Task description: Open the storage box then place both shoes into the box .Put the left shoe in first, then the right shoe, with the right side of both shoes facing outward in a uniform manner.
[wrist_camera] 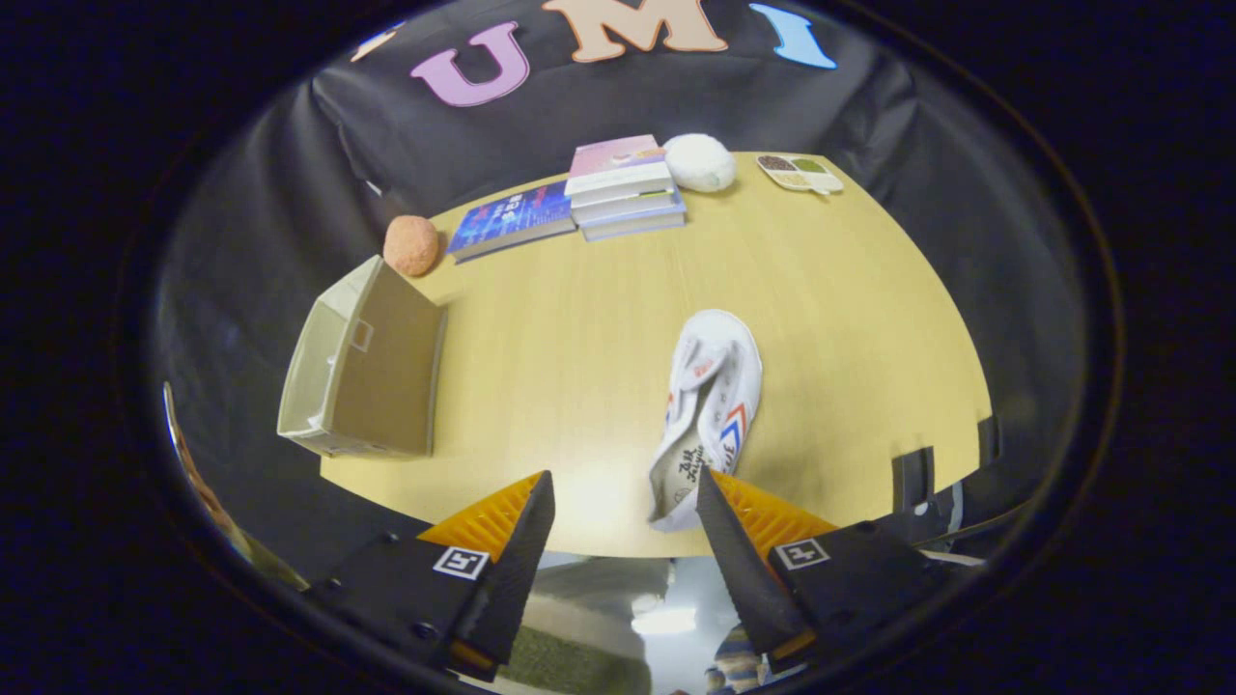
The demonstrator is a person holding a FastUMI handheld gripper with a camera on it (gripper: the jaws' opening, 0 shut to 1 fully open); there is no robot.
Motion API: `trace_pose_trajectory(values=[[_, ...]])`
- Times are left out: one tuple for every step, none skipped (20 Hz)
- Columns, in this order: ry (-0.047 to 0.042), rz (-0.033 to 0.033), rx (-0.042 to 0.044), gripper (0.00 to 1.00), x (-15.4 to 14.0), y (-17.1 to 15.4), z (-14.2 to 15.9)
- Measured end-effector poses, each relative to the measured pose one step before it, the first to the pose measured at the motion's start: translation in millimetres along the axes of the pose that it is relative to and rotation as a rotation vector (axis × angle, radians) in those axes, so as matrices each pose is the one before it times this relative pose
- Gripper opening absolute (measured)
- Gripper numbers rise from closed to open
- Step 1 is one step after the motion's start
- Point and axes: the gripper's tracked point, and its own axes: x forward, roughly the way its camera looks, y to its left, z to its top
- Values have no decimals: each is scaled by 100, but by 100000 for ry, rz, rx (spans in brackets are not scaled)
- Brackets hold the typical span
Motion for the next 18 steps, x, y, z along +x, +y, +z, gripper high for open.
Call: trace_pose_trajectory(values=[[959, -1508, -32, 92, 479, -629, -541], [803, -2191, -318, 92, 590, -646, -473], [477, -2365, -607, 92, 646, -676, -338], [194, -2247, -870, 92, 725, -467, -161], [192, -2202, -1058, 92, 750, -575, -54], [319, -2275, -1557, 92, 748, -416, -146], [90, -2419, -1579, 90, 645, -510, -28], [-150, -2625, -1429, 89, 613, -495, 16], [-422, -1883, -1505, 88, 543, -342, 63], [-1032, -2431, -1612, 87, 652, -388, 148], [-1284, -2471, -1051, 85, 725, -364, 310], [-982, -2721, -493, 84, 837, -340, 2], [-561, -2651, -102, 83, 874, -254, -19], [-525, -1805, 238, 83, 706, 51, -206], [-1486, -1972, 429, 83, 619, 1, 57], [-2007, -3004, -363, 83, 692, -378, 171], [-1806, -3052, -1117, 83, 546, -491, 225], [-1573, 591, 680, 82, 124, 280, 256]])
